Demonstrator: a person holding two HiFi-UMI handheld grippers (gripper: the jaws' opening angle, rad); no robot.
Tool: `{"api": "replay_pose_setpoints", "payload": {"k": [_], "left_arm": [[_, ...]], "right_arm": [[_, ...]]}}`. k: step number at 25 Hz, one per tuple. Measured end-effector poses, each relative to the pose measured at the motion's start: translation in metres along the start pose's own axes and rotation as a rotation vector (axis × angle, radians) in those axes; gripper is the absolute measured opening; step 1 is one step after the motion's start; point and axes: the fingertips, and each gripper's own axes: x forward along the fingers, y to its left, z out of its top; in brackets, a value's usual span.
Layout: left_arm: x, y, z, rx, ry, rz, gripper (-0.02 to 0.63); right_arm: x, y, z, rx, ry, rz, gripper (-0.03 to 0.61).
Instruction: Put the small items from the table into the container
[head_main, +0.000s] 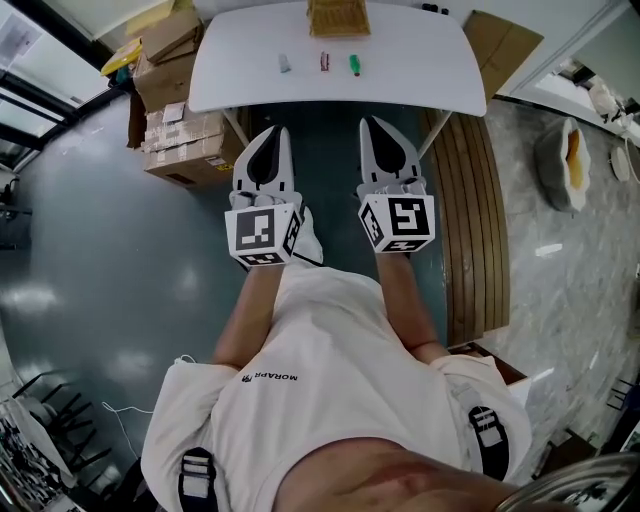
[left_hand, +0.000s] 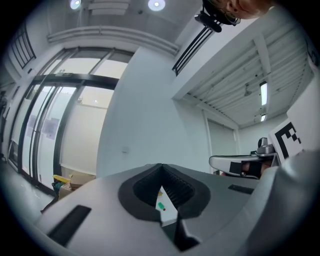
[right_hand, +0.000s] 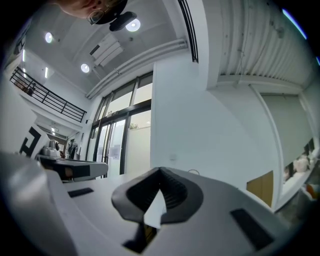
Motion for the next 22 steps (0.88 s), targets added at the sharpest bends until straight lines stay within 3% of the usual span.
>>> {"api": "replay_pose_setpoints", "payload": {"k": [11,22], "left_arm": [[0.151,0.075,0.001,-0.012,0.016,-0.053,0.003],[0.244,0.125,-0.004,-0.026,0.047,-0.113,0.003]], "right_arm": [[0.154,-0.042,-0.002,-0.007,-0.002,-0.056,0.005],[0.253,-0.063,-0.016,0.013,0.037,-0.103,0.005]]}}
